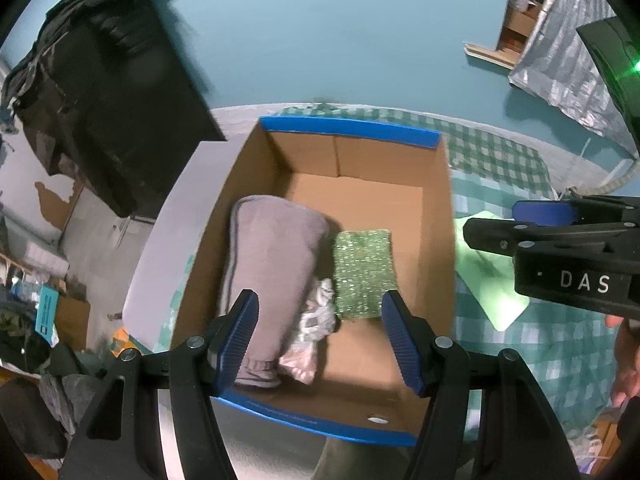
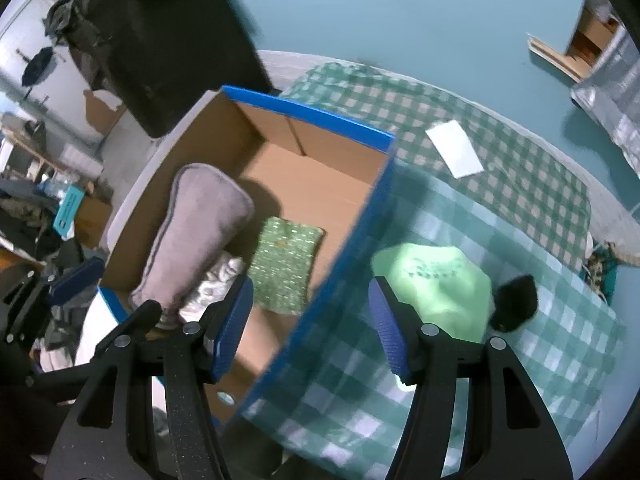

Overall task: Organize soft objects
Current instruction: 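Move both tools back over the light-green cloth and black cap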

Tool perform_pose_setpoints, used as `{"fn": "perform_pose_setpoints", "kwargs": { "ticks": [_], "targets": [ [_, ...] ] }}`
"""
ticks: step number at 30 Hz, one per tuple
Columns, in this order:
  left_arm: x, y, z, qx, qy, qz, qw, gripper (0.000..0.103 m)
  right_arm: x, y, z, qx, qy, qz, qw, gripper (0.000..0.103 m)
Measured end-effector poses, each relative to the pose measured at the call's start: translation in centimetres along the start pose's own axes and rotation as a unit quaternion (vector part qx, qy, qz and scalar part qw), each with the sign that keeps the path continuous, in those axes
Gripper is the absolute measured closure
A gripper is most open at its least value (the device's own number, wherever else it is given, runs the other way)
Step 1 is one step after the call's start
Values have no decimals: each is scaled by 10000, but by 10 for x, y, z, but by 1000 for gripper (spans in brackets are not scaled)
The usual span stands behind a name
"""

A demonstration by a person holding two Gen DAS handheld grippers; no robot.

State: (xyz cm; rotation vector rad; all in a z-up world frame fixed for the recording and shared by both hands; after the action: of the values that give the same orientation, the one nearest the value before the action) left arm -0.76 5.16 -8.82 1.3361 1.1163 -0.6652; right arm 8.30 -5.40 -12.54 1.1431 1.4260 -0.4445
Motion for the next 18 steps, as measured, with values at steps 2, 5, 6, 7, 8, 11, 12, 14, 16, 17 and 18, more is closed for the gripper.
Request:
{"fn": "perform_pose_setpoints", "kwargs": {
  "ticks": [2,5,6,7,8,11,12,14,16,17,18],
  "targets": [
    [-1,0,6,59,-51,-1,10000,38,-4,-4,8,64,-21,23,10000,42],
    [-2,2,18,154,-109,13,9998,38,-10,-10,24,207,-85,57,9997,42],
    [-3,2,23,191,-135,14,9997,38,-12,-11,29,258,-104,68,9996,42],
    [-3,3,28,232,-161,5,9996,38,-14,-14,35,298,-127,80,9994,42],
    [-3,3,33,266,-180,-2,9995,38,-17,-17,41,342,-156,89,9993,42],
    [-4,3,45,354,-242,-1,9991,38,-23,-24,59,477,-245,102,9985,42],
    [-4,3,49,379,-260,-6,9989,38,-25,-26,63,509,-268,104,9983,42],
    [-5,3,58,441,-305,-22,9986,37,-29,-32,77,607,-323,116,9976,42],
    [-5,3,67,503,-348,-47,9981,37,-33,-37,88,693,-362,125,9969,42],
    [-5,2,72,530,-370,-61,9979,37,-35,-40,93,732,-379,126,9965,42],
    [-4,2,76,558,-391,-80,9976,36,-38,-43,101,782,-405,129,9960,42]
  ]
}}
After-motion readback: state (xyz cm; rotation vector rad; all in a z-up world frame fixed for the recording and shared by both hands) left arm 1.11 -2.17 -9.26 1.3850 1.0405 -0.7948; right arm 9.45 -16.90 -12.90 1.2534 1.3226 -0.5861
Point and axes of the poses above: each gripper's, at about its wrist camera, not at the fingertips, and x roughly the way its jaws point, z to its right, y to its top, the point moved 1 cm from there along x, roughly the way its jaws point, and after that the axes turned 1 degree about x, right-handed, at the moved point
